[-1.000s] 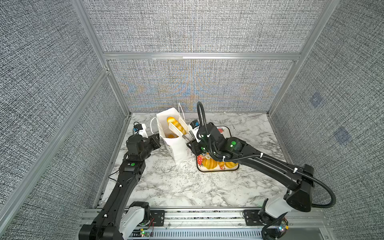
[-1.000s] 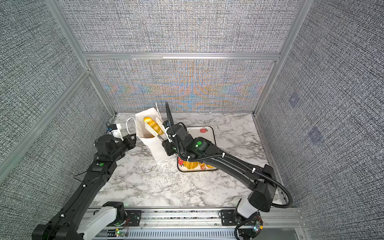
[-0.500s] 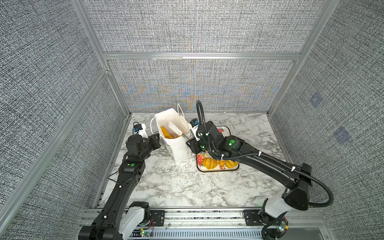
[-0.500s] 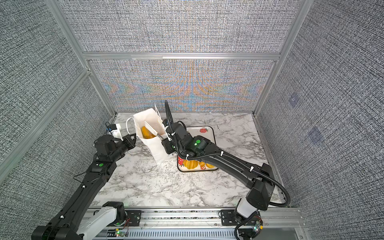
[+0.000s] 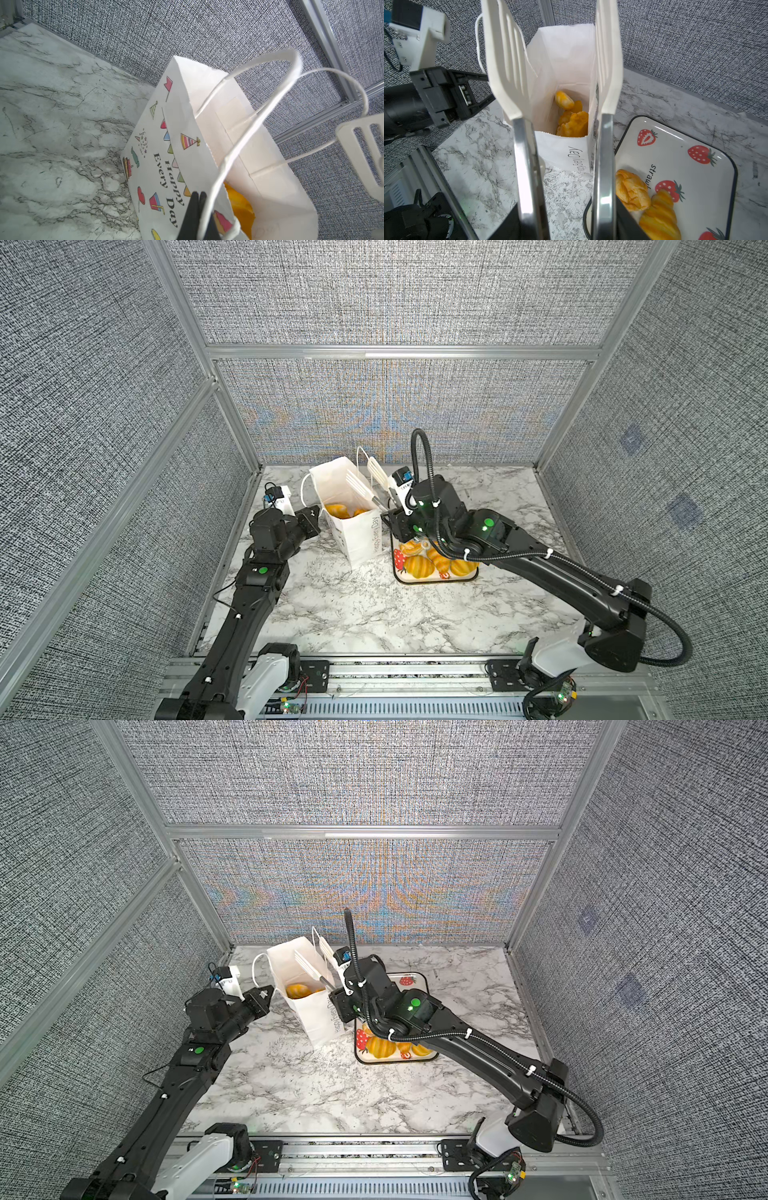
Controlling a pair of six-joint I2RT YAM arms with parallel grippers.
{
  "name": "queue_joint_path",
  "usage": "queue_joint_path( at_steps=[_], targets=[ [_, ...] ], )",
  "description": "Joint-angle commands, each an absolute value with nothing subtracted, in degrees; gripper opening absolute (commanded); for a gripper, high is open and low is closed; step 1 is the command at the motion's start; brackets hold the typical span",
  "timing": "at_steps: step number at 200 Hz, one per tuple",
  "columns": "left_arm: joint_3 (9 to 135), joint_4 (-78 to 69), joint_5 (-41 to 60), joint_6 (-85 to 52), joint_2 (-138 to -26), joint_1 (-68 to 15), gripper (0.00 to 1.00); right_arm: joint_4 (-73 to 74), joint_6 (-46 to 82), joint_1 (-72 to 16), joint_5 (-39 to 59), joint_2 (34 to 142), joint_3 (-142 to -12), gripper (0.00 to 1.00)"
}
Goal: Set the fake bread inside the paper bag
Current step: 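Raise the open tongs out of the bag back over the tray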
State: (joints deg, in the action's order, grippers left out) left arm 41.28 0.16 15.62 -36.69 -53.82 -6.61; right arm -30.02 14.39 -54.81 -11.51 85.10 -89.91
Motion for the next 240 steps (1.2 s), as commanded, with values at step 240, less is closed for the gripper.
queue_joint_path(
  at_steps=[240],
  targets=[
    [44.1, 1.8, 16.9, -36.9, -52.8, -6.7, 0.0, -39.2, 22.9, -41.8, -9.6, 76.8, -75.6, 0.5]
  ],
)
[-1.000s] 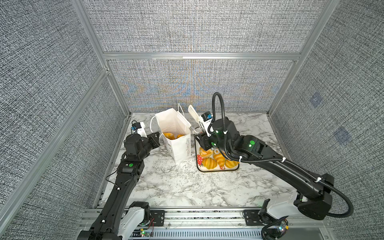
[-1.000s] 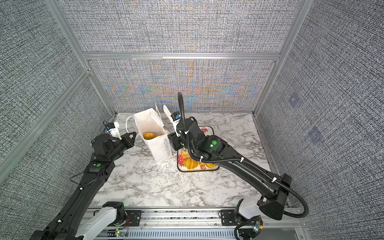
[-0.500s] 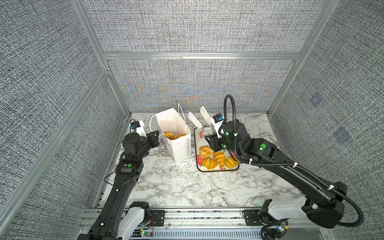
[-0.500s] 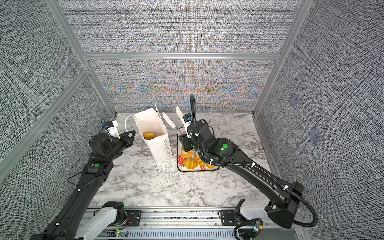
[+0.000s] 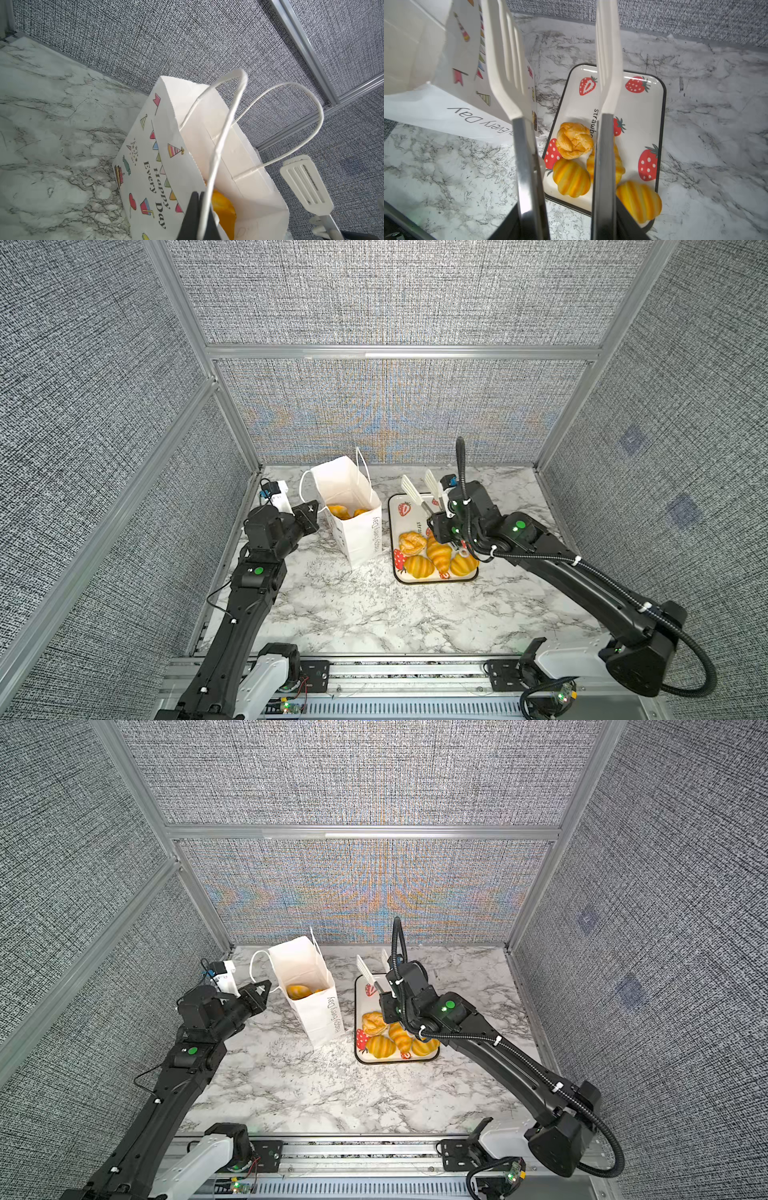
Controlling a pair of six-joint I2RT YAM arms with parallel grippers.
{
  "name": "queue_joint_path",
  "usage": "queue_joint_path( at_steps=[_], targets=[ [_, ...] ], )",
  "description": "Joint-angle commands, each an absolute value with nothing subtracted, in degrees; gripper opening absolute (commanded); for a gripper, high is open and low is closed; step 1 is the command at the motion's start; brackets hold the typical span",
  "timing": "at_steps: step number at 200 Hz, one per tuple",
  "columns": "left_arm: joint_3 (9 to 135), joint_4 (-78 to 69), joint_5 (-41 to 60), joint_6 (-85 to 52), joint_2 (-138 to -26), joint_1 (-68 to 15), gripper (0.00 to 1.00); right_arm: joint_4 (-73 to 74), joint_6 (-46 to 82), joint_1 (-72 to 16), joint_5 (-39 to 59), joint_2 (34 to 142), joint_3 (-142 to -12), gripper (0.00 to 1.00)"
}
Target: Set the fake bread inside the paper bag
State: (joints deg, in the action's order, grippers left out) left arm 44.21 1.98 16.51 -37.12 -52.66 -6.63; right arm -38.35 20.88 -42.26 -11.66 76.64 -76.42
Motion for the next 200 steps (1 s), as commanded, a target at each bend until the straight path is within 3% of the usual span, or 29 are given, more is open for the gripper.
queue_joint_path(
  at_steps=[1, 200],
  targets=[
    [44.1, 1.8, 16.9, -36.9, -52.8, -6.7, 0.0, -39.3, 22.9, -41.8, -9.6, 76.7, -75.6, 0.5],
    [41.7, -0.2, 17.3, -37.4, -54.0, -6.6, 0.0, -45.5, 23.7, -41.3, -3.0, 83.6, -68.8, 0.55]
  ],
)
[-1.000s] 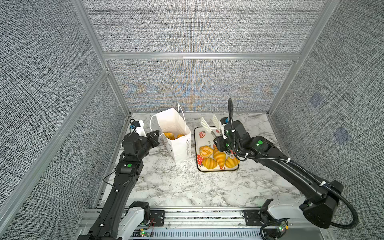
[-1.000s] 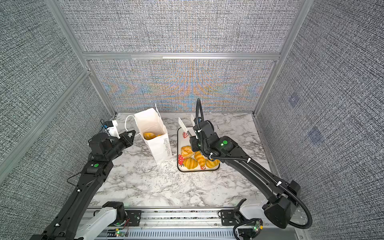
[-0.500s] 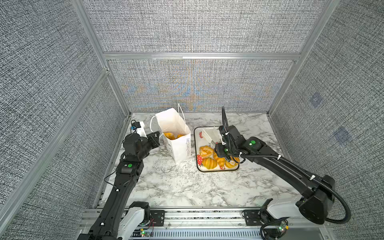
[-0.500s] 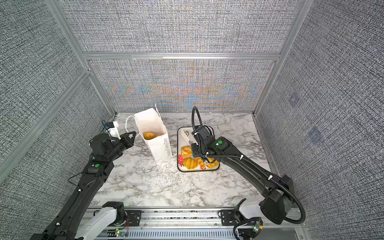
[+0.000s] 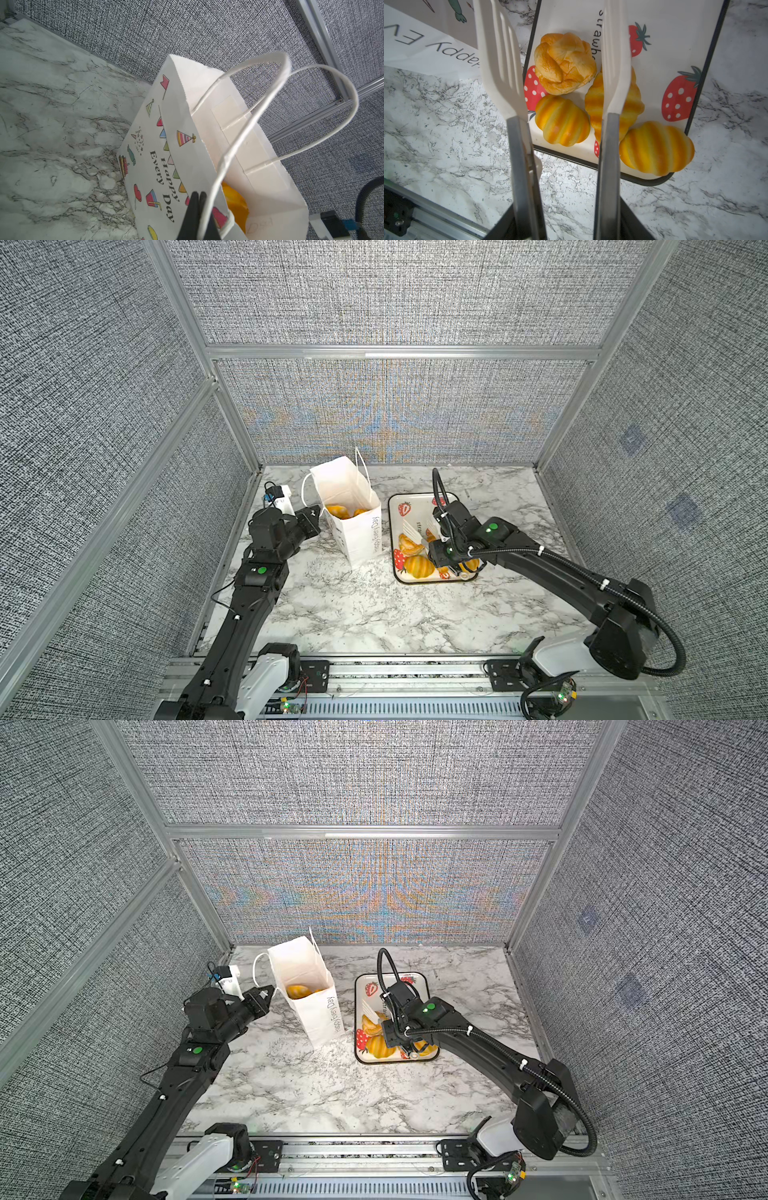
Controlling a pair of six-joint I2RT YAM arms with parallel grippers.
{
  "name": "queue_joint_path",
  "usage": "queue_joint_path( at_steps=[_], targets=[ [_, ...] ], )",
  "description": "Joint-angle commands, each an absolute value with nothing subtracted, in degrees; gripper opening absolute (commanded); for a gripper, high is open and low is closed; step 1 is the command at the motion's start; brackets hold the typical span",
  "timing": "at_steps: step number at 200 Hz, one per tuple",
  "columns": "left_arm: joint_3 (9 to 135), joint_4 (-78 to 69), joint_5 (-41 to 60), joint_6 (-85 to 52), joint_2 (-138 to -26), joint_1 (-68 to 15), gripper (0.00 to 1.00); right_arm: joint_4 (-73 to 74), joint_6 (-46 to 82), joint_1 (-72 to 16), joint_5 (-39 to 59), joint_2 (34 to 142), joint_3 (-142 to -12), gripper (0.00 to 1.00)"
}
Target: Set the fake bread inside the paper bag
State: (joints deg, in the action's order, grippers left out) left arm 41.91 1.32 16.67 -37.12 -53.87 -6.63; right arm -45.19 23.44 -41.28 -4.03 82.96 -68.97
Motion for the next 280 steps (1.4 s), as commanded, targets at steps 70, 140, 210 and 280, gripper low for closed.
queue_joint_path(
  at_steps=[70, 140, 210, 280],
  targets=[
    [41.2, -0.4, 17.1, -37.1, -54.0, -6.6, 0.0, -45.7, 22.3, -41.3, -2.2, 87.6, -69.7, 0.58],
    [40.5, -0.7, 16.8, -37.1, -54.0, -6.7, 0.0, -46.3, 20.6, -41.3, -2.3, 90.1, -71.4, 0.61],
    [40.2, -0.8, 16.5, -37.0, -53.8, -6.6, 0.0, -45.8, 19.3, -41.0, -2.4, 92.9, -72.1, 0.61],
    [40.0, -0.8, 16.2, -36.6, -53.9, -6.7, 0.0, -45.6, 18.7, -39.7, -2.7, 95.4, -73.1, 0.61]
  ],
)
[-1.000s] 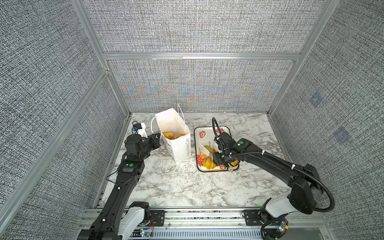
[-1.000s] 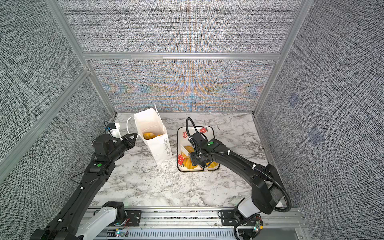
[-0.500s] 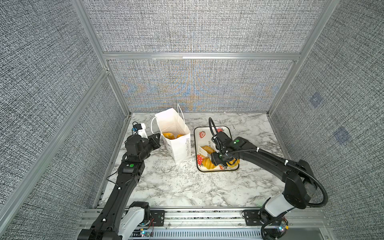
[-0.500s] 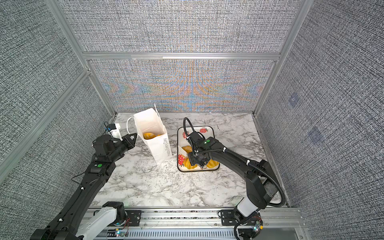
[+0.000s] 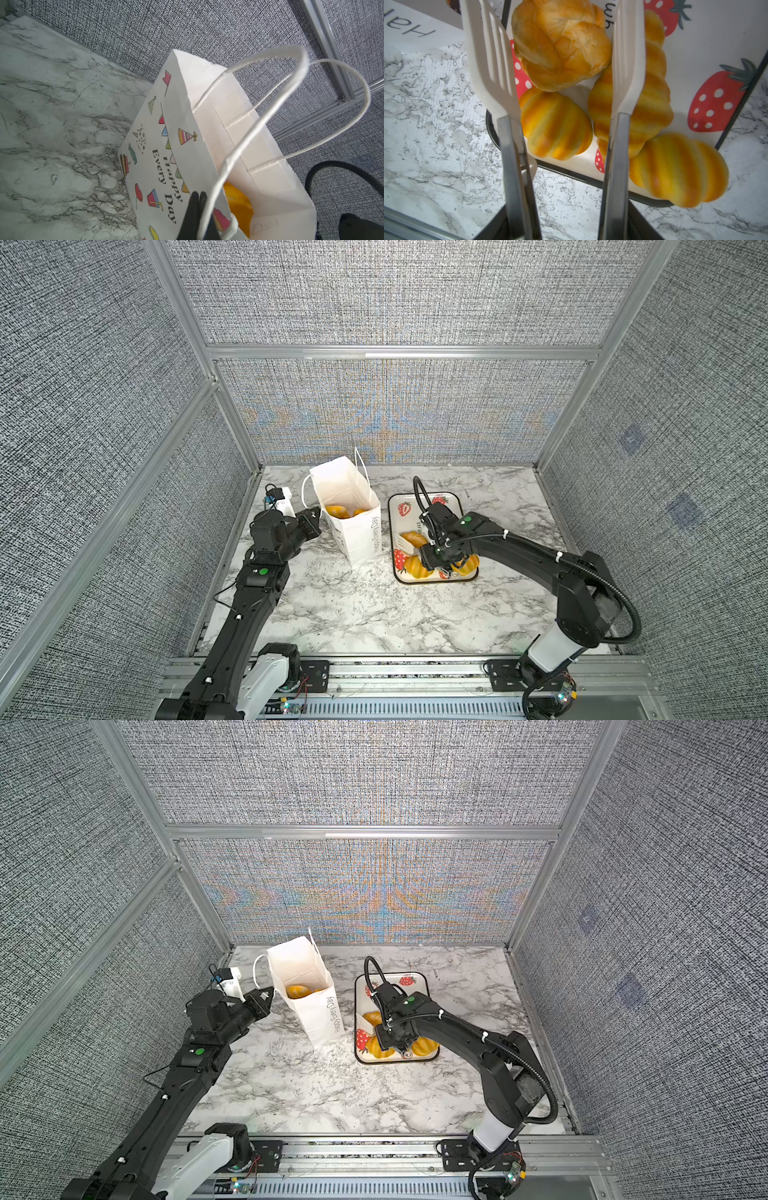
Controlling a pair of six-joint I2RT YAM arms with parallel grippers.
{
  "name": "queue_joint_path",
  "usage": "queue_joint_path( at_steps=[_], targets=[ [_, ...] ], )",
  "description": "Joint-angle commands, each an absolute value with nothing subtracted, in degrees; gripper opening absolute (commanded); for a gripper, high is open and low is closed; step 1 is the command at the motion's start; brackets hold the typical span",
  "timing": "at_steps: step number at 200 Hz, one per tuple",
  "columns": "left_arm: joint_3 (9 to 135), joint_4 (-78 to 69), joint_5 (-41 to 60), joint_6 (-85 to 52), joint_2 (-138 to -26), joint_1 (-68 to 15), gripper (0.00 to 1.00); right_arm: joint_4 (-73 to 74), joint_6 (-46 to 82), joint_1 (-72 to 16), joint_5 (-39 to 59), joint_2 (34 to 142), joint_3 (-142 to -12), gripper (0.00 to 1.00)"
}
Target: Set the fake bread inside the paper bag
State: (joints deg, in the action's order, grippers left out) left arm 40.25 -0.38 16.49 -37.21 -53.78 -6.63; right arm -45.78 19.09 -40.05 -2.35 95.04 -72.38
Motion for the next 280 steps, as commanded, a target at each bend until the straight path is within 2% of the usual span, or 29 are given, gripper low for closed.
queue_joint_path(
  at_steps=[1, 62, 135, 280],
  targets=[
    [40.0, -0.9, 16.2, -36.6, -53.9, -6.7, 0.0, -45.6, 18.7, -39.8, -2.6, 95.4, -73.2, 0.61],
    [39.9, -0.9, 16.1, -36.5, -54.0, -6.6, 0.0, -46.0, 17.9, -39.6, -1.7, 96.8, -74.1, 0.6],
    [40.1, -1.3, 16.4, -36.8, -54.4, -6.7, 0.0, -46.2, 17.8, -39.6, -2.1, 96.1, -74.5, 0.44],
    [41.0, -0.2, 16.3, -36.5, -54.1, -6.7, 0.0, -46.5, 19.2, -36.2, -4.1, 90.0, -78.6, 0.41]
  ],
)
